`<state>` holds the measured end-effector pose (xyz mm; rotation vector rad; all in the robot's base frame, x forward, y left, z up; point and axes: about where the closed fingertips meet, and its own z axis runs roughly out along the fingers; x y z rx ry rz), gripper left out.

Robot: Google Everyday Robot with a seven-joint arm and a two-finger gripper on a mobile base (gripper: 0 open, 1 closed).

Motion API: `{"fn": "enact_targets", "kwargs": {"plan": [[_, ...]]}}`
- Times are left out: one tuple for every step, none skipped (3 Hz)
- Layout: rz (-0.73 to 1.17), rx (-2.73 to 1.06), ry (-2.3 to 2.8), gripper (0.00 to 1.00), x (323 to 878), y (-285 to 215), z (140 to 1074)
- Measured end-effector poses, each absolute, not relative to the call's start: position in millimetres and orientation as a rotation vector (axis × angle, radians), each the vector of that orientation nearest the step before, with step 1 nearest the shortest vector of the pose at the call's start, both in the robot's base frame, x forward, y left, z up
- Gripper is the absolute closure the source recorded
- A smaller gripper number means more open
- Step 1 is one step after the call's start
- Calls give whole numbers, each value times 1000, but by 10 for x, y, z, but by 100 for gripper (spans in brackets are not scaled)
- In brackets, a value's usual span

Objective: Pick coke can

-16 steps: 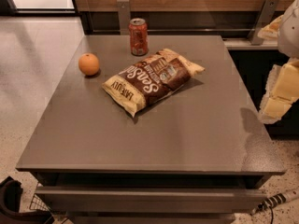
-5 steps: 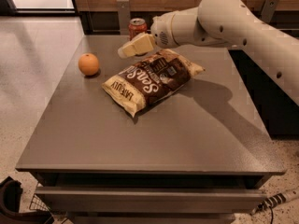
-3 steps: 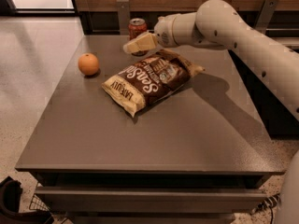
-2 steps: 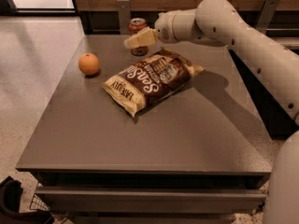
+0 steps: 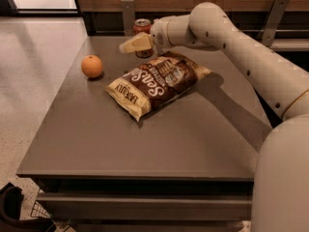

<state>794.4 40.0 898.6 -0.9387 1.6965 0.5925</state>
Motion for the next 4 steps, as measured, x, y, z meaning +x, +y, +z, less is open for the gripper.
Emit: {"fn": "enact_targets", "kwargs": {"plan": [[597, -941, 1697, 16, 7942, 429, 8969], [601, -944, 1697, 39, 7940, 456, 8957], [605, -948, 1697, 64, 7937, 487, 8944], [609, -951, 1697, 87, 7934, 516, 8932]]}}
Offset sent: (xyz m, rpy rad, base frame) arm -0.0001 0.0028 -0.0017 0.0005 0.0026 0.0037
